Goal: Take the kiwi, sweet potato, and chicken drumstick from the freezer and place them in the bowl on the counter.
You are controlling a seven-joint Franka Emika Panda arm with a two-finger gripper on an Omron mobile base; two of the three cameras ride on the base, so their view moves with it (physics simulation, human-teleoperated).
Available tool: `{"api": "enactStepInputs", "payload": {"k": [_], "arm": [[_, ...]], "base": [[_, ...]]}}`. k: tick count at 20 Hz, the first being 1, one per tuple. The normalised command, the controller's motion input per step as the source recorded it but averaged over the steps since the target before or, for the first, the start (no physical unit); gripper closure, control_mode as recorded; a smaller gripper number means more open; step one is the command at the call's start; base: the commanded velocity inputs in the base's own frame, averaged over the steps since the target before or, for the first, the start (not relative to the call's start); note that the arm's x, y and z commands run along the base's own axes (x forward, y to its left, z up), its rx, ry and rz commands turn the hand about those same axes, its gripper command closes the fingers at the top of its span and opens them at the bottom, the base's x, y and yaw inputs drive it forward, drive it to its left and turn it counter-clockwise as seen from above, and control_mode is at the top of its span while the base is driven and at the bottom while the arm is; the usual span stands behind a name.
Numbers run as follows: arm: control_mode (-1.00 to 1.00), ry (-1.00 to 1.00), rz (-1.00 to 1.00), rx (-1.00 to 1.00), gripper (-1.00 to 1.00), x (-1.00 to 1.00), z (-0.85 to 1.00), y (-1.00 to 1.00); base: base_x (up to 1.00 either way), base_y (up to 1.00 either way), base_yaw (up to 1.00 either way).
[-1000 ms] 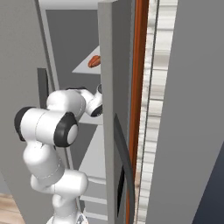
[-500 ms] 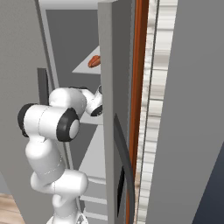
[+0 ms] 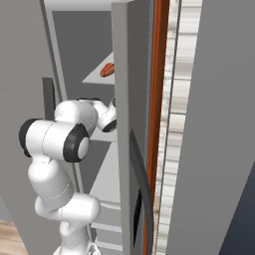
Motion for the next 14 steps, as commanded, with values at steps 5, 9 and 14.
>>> {"api": "enactStepInputs", "payload": {"k": [5,9,14], "arm": [[-1.00,-0.06,0.00,0.00,1.00,-0.72,0.17,-0.14],[-1.00,-0.01,0.00,-0.01,1.00,-0.91,0.44,-0.03],[-1.00,0.00,0.00,-0.03,1.00,-0.72,0.73,0.01]], "base": [[0.00,0.00,0.00],[0.00,0.00,0.00],[0.00,0.00,0.00]]}}
